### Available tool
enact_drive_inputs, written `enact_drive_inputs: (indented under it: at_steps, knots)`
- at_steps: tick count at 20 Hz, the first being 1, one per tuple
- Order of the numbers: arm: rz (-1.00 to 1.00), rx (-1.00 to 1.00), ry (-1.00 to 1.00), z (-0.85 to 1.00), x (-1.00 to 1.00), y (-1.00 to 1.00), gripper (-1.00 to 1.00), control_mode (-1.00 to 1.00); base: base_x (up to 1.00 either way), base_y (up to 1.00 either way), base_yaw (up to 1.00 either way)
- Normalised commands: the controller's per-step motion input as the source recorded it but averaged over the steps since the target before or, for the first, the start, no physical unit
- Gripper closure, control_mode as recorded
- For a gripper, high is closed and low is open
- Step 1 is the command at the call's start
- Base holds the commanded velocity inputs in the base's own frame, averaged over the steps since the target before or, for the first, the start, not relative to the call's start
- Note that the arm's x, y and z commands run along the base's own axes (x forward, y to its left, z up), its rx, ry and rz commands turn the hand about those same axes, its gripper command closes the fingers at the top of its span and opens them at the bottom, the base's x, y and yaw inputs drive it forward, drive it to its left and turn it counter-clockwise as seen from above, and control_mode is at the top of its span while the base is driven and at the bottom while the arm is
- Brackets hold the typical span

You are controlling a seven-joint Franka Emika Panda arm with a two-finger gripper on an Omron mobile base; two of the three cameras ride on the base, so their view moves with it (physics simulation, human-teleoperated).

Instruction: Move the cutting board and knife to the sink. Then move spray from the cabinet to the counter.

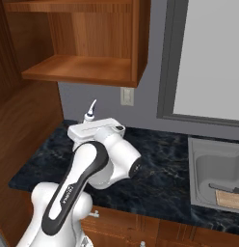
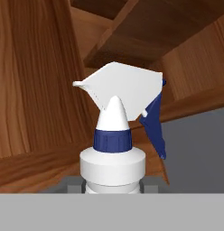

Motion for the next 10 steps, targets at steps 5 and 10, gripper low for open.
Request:
enact_drive_inputs:
  at_steps: [5,10]
  knots:
    - [0.03,-0.06,0.0,-0.41,0.18,0.0,1.0,-1.0,0.0,0.0,0.0]
    - [0.04,-0.07,0.0,-0.39,0.15,0.0,1.0,-1.0,0.0,0.0,0.0]
